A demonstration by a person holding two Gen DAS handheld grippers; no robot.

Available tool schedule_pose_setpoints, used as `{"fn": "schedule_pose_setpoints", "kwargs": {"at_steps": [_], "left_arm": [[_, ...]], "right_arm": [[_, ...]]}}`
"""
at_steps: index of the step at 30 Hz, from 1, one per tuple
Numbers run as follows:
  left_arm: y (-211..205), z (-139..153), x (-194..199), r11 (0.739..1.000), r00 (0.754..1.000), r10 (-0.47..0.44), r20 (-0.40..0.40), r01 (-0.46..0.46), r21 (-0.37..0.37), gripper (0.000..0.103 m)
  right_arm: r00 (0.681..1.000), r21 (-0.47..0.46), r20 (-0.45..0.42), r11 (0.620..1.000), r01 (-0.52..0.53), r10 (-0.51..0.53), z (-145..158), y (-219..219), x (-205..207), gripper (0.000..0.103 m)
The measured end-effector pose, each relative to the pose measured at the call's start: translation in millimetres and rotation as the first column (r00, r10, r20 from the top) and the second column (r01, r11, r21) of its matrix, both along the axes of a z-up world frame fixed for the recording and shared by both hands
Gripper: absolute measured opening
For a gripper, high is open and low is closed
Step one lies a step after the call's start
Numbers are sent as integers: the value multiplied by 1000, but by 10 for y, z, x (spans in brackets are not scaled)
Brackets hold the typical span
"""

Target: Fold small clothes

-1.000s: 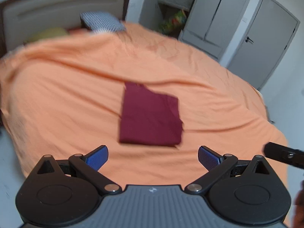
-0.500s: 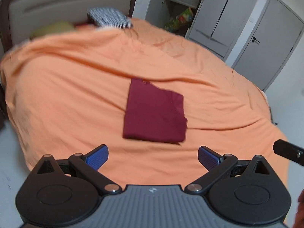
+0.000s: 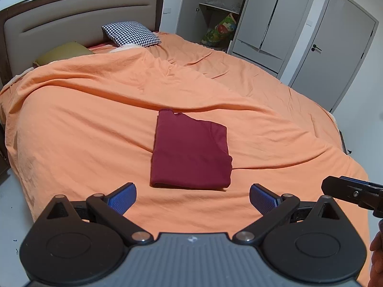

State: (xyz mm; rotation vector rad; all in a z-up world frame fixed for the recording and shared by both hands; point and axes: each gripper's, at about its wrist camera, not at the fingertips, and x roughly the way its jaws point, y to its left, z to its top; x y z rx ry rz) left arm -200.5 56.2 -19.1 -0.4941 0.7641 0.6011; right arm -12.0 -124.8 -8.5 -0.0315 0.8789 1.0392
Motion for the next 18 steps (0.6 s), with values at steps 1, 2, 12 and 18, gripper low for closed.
{"fn": "schedule_pose_setpoints", "kwargs": {"at_steps": [1, 2, 12, 18], "left_arm": [[4, -4, 8, 1000, 1000, -3, 3, 3, -2, 103], [11, -8, 23, 1000, 1000, -4, 4, 4, -3, 103], [59, -14, 78, 1000, 1000, -10, 4, 10, -12, 103], [81, -4, 87, 1000, 1000, -12, 7, 12, -17, 103]], "right_arm": [[1000, -2, 1, 1000, -1, 1, -4, 11, 4, 102], [1000, -3, 1, 1000, -1, 1, -6, 19, 13, 102], [1000, -2, -6, 1000, 0, 0, -19, 58, 57, 102], [1000, -4, -6, 1000, -1, 1, -14, 66, 60, 102]]}}
